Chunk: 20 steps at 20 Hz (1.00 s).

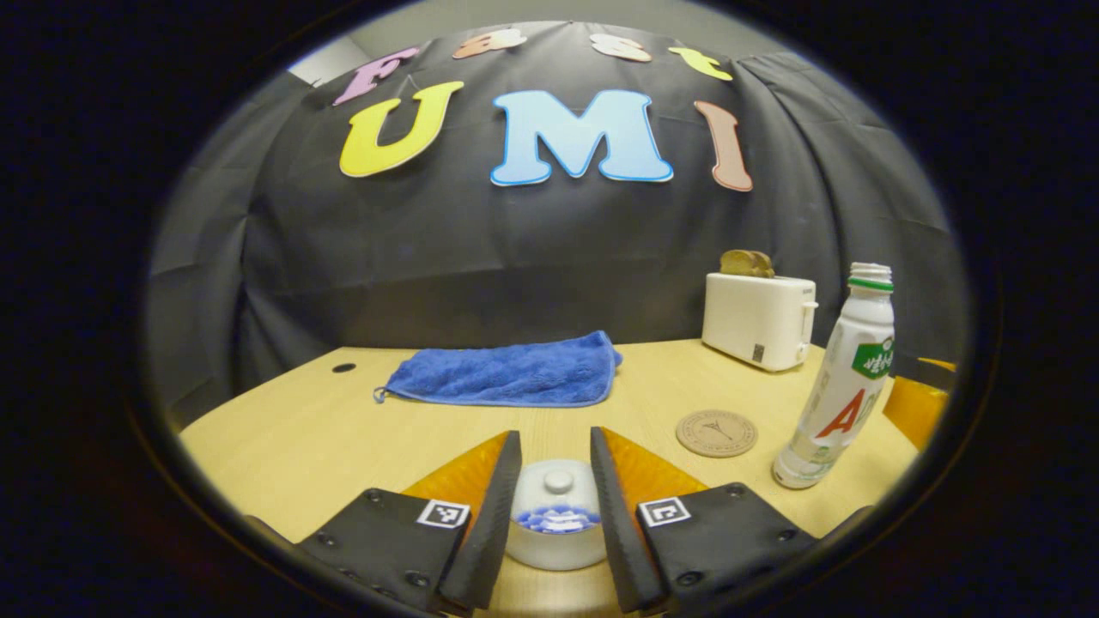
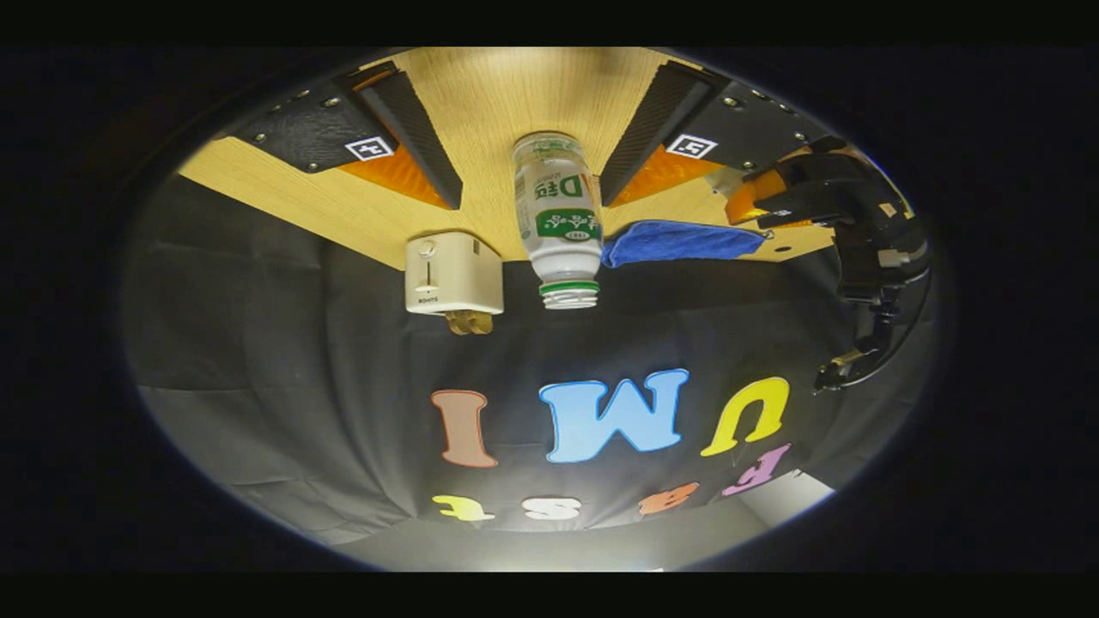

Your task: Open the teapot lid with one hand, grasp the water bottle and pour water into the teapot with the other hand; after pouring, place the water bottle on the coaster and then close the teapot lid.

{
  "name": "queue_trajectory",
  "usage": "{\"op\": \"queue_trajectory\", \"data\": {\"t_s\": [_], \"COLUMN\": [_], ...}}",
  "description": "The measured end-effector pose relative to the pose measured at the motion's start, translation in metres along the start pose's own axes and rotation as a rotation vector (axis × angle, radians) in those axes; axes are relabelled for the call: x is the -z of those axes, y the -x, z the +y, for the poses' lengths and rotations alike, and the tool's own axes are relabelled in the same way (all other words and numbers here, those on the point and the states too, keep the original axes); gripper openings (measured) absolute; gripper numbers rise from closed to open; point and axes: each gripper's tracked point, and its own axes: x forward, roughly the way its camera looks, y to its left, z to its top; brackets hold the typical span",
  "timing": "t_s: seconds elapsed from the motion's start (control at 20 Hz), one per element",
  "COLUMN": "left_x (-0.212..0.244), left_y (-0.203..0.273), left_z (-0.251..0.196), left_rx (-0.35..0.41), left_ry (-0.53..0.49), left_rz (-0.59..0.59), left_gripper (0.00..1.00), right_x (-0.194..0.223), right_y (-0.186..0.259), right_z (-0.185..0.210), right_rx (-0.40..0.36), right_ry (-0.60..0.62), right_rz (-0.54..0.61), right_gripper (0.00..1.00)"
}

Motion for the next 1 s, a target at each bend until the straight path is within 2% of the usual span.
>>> {"op": "queue_trajectory", "data": {"t_s": [0.1, 0.2, 0.3, 0.35, 0.4, 0.45, 0.65, 1.0], "left_x": [-0.001, -0.002, -0.003, -0.004, -0.003, -0.005, -0.009, -0.034], "left_y": [0.001, 0.001, -0.001, 0.000, 0.001, 0.001, 0.002, 0.019], "left_z": [0.001, 0.002, 0.000, -0.001, -0.002, -0.002, 0.000, 0.002], "left_rx": [-0.001, -0.007, 0.003, 0.005, 0.004, 0.005, 0.014, 0.044], "left_ry": [-0.002, -0.010, -0.016, -0.020, -0.026, -0.031, -0.003, 0.049], "left_rz": [-0.004, -0.011, -0.011, -0.013, -0.012, -0.013, -0.022, -0.074], "left_gripper": [0.54, 0.56, 0.35, 0.34, 0.22, 0.15, 0.18, 0.07], "right_x": [0.000, -0.001, -0.001, -0.002, -0.002, -0.002, -0.001, -0.001], "right_y": [0.000, 0.000, 0.001, 0.001, 0.001, 0.001, 0.000, -0.001], "right_z": [-0.001, -0.002, -0.001, -0.001, 0.000, 0.001, 0.003, 0.001], "right_rx": [0.004, 0.008, 0.008, 0.007, 0.005, 0.002, -0.009, -0.011], "right_ry": [0.000, 0.002, 0.004, 0.007, 0.009, 0.011, 0.001, 0.008], "right_rz": [0.000, -0.002, -0.003, -0.003, -0.003, -0.002, 0.002, 0.002], "right_gripper": [0.99, 0.99, 0.99, 0.99, 0.99, 0.99, 0.99, 0.99]}}
